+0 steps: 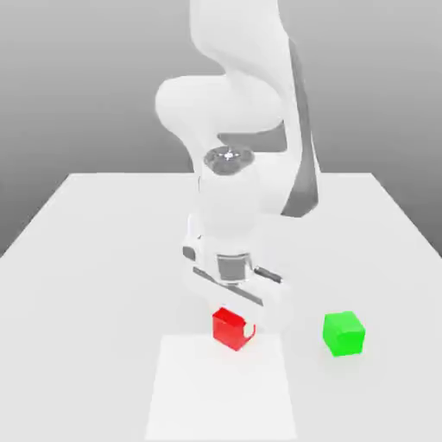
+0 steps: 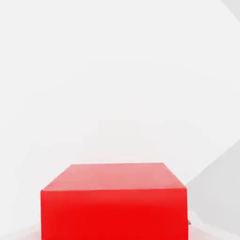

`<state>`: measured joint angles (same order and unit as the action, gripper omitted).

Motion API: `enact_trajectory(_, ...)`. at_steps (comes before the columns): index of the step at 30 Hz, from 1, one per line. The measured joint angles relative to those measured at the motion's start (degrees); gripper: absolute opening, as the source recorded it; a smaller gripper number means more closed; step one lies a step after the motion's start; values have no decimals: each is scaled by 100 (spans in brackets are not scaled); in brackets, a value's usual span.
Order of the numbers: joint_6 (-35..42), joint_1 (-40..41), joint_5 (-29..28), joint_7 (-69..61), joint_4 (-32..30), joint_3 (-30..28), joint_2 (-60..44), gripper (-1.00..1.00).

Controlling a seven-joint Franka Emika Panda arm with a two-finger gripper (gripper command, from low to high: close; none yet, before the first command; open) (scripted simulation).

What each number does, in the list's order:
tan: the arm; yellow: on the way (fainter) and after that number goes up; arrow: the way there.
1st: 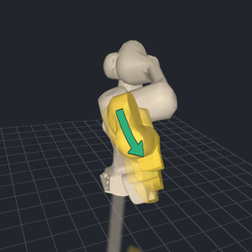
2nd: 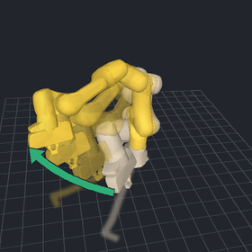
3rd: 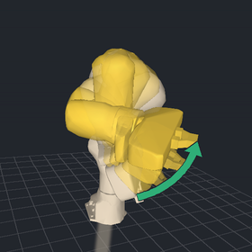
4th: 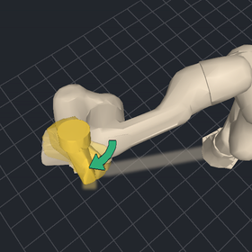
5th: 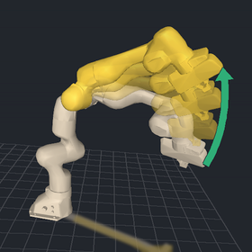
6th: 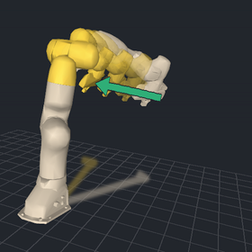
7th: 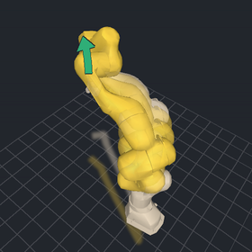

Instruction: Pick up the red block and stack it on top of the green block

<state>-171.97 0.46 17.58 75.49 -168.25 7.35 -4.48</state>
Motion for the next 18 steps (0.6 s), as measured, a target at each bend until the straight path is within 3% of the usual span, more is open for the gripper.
enact_trajectory(7, 470, 10, -151, 125, -54, 0, 483, -100)
enact_trajectory(18, 916, 351, -1125, 904, -341, 118, 1318, -100)
